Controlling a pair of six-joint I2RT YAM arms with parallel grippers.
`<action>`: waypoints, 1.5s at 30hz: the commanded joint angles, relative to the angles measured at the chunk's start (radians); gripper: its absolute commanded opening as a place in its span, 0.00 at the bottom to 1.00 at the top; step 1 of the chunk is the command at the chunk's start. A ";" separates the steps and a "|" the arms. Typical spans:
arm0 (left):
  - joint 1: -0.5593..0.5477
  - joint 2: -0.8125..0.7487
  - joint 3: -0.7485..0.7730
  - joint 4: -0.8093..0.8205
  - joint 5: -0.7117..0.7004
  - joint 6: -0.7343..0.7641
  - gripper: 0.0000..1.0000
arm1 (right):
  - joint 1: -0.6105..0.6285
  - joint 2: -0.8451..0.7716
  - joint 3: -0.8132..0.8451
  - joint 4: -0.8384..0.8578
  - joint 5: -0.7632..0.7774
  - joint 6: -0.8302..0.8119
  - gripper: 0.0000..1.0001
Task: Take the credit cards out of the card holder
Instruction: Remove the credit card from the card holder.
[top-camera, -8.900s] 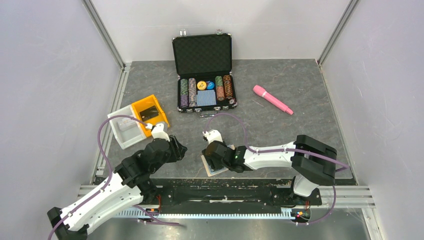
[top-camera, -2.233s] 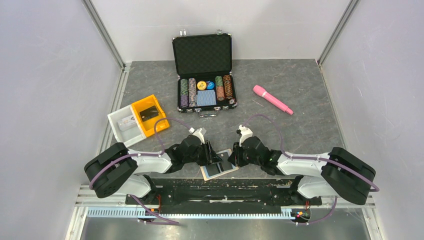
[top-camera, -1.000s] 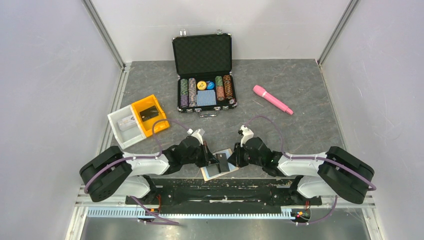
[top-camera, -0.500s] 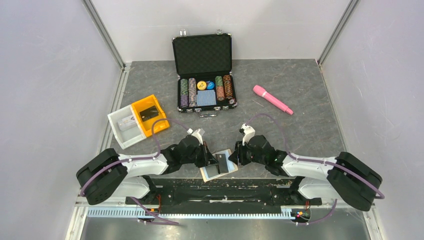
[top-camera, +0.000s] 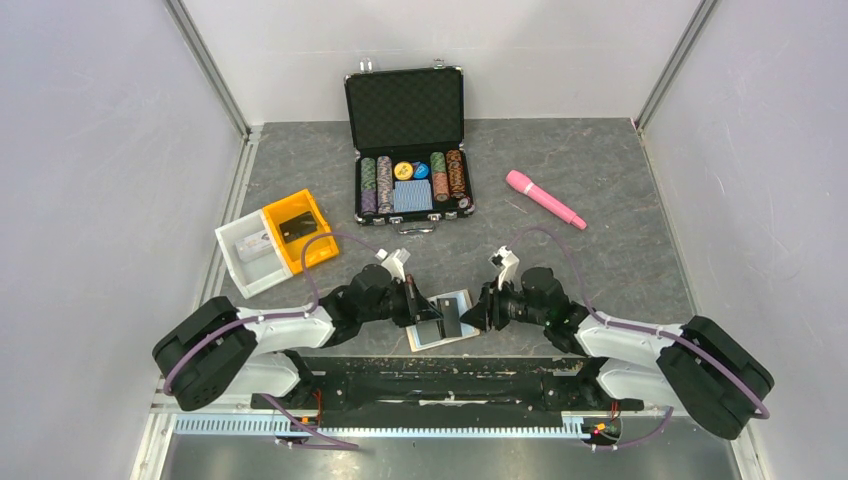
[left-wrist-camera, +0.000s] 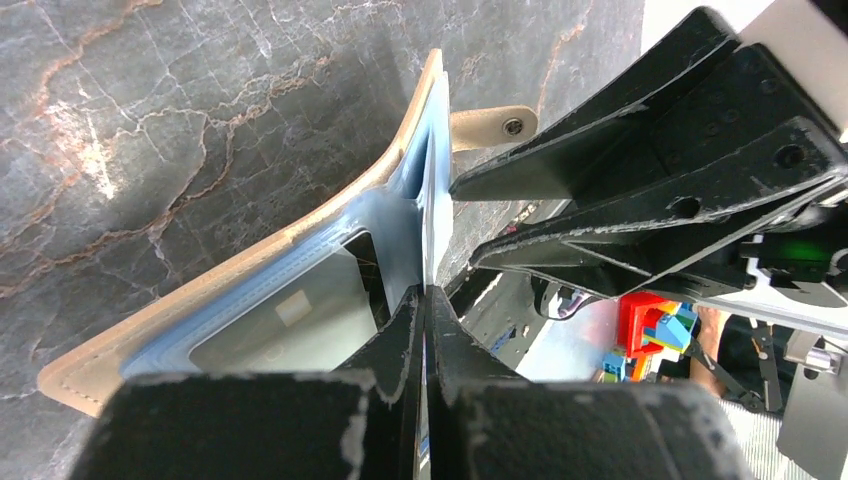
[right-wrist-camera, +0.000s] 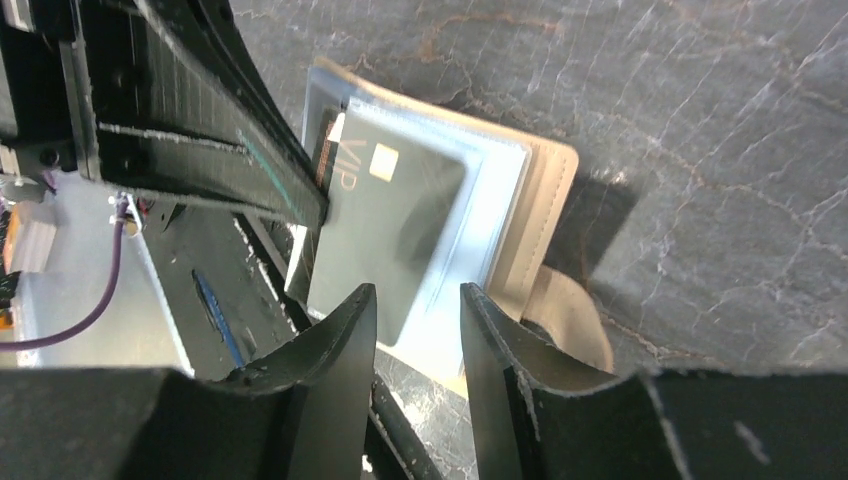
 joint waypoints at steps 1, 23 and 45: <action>0.020 -0.012 -0.011 0.104 0.044 -0.011 0.02 | -0.024 -0.032 -0.030 0.106 -0.095 0.025 0.40; 0.045 0.101 -0.047 0.293 0.105 -0.119 0.02 | -0.093 0.028 -0.129 0.246 -0.158 0.115 0.44; 0.047 -0.198 -0.079 0.206 0.037 -0.102 0.02 | -0.092 0.118 -0.125 0.799 -0.325 0.486 0.47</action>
